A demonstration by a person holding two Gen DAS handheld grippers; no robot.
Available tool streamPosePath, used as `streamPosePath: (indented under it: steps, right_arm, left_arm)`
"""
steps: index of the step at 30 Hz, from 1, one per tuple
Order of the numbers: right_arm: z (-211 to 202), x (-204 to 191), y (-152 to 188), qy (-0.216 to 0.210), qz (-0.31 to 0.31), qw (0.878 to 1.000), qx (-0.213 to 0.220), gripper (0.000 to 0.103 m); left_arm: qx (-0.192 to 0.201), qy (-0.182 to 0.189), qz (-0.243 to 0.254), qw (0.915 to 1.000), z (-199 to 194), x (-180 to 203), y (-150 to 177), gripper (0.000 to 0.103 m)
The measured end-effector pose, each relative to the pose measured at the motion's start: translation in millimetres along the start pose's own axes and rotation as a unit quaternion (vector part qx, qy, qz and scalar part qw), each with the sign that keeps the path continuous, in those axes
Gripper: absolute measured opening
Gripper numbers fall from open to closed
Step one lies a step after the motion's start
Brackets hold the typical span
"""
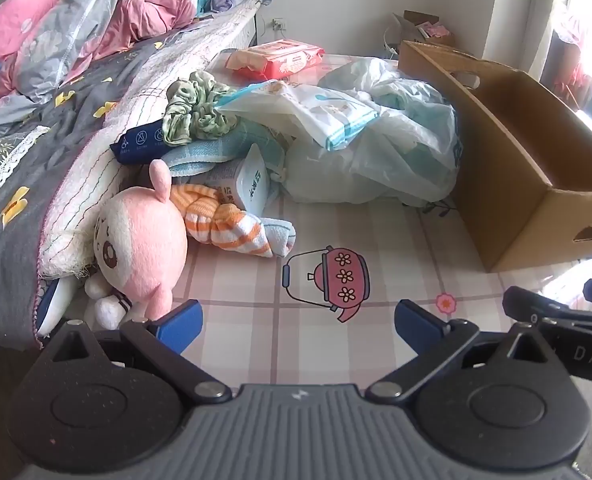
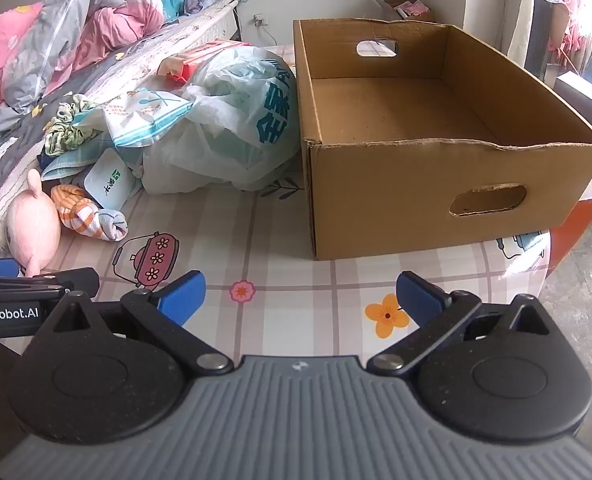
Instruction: Organize soft objects
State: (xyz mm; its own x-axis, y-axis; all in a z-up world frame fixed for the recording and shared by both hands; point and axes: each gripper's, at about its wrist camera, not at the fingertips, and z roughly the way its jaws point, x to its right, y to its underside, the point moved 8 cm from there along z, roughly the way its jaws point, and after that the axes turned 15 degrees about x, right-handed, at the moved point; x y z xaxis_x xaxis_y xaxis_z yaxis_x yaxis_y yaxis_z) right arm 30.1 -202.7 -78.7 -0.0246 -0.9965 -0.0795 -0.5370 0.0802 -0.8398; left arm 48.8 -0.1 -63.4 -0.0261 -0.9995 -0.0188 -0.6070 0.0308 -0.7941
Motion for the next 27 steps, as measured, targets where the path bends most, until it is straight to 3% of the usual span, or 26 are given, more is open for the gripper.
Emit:
streamPosePath:
  steps: [27]
  right_arm:
    - [1.5,0.7,-0.6,0.001,0.000,1.000,-0.001,0.102]
  left_arm:
    - [0.005,0.003,0.003,1.0000,-3.2,1.6,-2.5,0.102]
